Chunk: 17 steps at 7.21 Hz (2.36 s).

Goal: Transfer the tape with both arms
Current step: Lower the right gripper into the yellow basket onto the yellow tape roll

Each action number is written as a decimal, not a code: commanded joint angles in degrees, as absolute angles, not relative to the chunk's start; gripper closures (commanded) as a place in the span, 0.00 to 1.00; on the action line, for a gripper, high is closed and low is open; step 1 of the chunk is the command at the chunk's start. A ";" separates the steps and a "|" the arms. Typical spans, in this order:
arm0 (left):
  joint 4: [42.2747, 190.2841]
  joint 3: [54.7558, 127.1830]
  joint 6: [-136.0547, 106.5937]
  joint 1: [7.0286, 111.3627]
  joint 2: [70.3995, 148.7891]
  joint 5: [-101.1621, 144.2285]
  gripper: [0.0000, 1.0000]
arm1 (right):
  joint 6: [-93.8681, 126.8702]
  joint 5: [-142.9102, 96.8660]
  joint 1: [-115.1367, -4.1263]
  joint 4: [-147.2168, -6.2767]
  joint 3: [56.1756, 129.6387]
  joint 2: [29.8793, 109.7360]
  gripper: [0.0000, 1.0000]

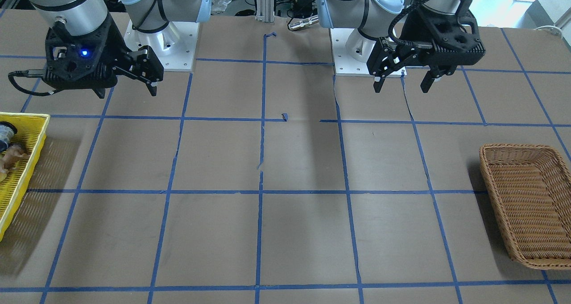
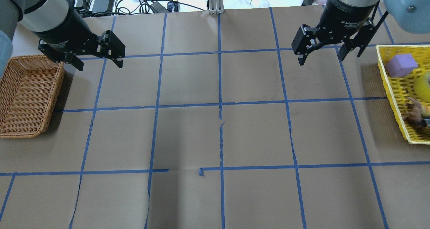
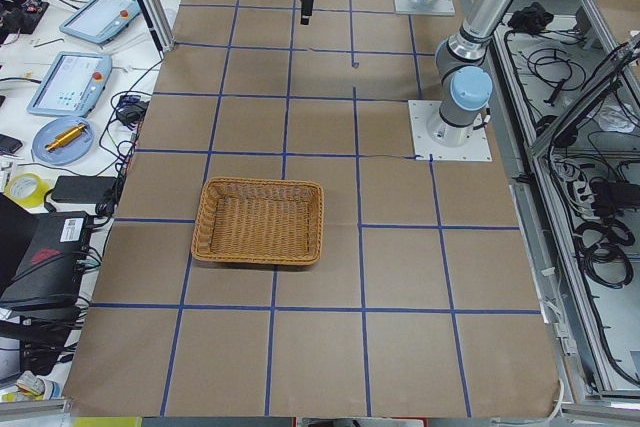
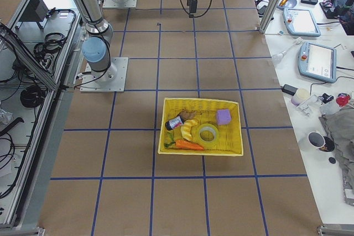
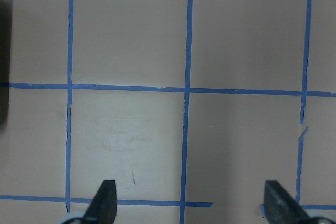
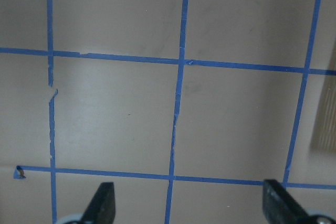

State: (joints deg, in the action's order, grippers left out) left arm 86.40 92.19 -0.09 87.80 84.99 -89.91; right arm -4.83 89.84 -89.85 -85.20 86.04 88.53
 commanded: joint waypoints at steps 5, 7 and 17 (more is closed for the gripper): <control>86.40 92.11 -0.17 87.80 85.08 -89.56 0.00 | -46.63 92.12 -67.58 -93.92 86.39 86.24 0.00; 87.01 91.76 -0.18 87.80 85.08 -89.74 0.00 | -64.87 92.37 -57.43 -104.27 86.40 78.08 0.00; 90.79 87.63 -0.26 87.36 87.72 -89.21 0.00 | -70.93 93.34 -47.20 -129.38 91.76 57.66 0.01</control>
